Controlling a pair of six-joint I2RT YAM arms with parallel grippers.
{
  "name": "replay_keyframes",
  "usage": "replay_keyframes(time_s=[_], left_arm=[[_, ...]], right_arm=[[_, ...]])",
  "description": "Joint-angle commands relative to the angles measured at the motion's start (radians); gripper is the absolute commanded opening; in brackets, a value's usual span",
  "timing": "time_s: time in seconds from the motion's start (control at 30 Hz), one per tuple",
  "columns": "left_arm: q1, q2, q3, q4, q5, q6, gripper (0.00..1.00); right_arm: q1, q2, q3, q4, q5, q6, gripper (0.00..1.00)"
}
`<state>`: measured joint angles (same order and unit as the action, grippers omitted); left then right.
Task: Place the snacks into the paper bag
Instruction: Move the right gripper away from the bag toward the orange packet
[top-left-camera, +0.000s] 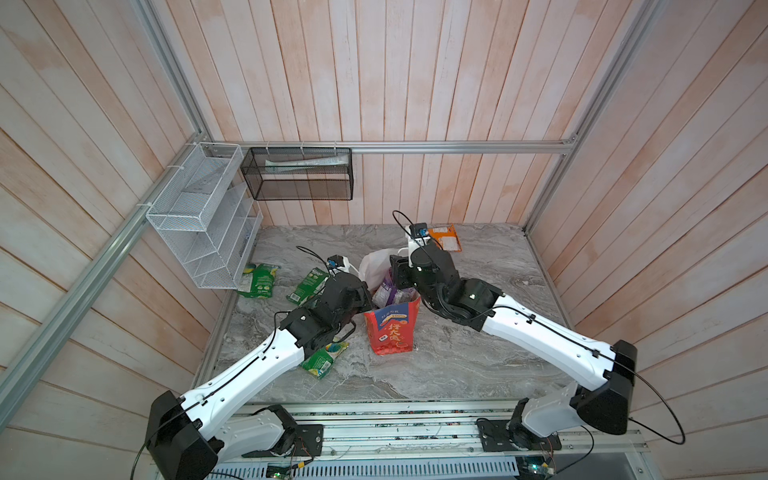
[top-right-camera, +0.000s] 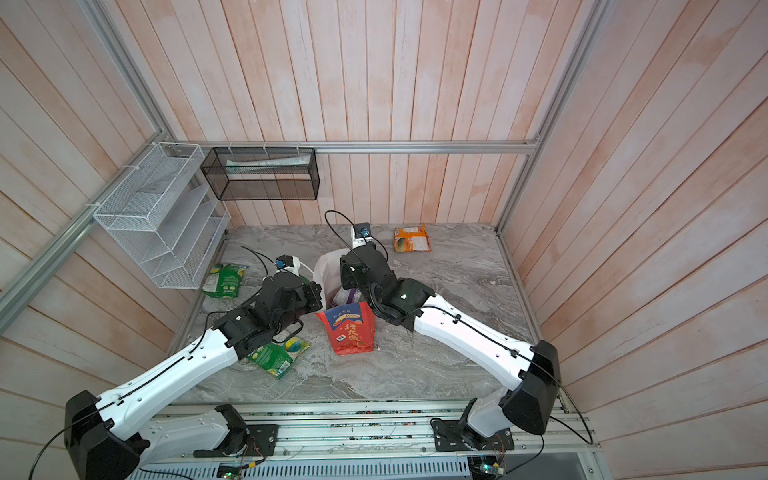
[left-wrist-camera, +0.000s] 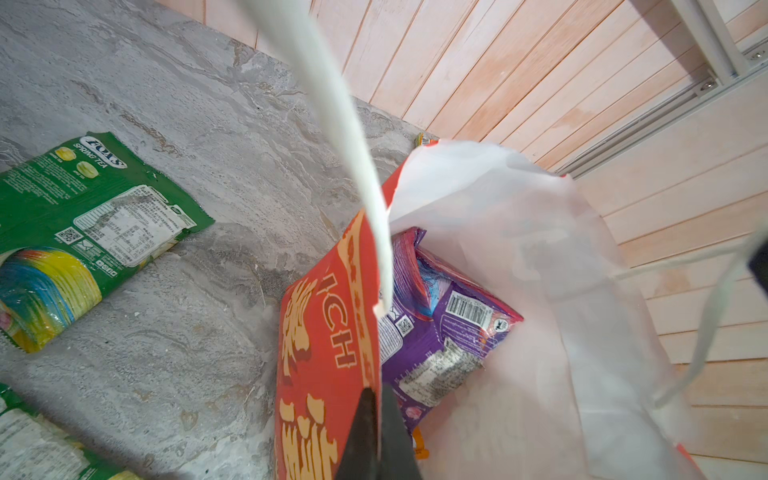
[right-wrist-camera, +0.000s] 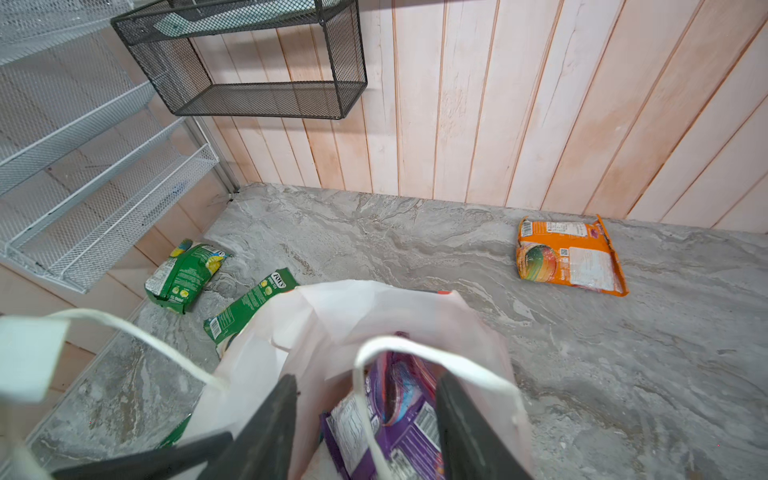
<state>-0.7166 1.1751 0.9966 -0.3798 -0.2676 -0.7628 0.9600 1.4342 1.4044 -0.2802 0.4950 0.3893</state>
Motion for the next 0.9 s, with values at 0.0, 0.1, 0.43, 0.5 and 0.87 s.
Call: replay_keyframes(time_s=[0.0,0.1,0.43,0.5,0.87], left_arm=[[-0.004,0.015,0.003,0.013,-0.015,0.016,0.0],[-0.004,0.023,0.005,0.012,-0.013,0.016,0.0],[-0.005,0.015,0.002,0.013,-0.012,0.012,0.0],[-0.004,0.015,0.003,0.012,-0.012,0.01,0.0],[-0.004,0.011,0.003,0.008,-0.007,0.011,0.0]], right_arm=[[0.002,-0.092,-0.055,0.052,0.032,-0.002,0.65],[0.0,-0.158,-0.103,0.063,0.06,-0.003,0.72],[-0.139,-0.307,-0.294,0.131,0.036,0.06,0.78],[-0.182,-0.326,-0.329,0.145,0.017,0.071,0.79],[-0.526,-0.359,-0.501,0.21,-0.29,0.194,0.87]])
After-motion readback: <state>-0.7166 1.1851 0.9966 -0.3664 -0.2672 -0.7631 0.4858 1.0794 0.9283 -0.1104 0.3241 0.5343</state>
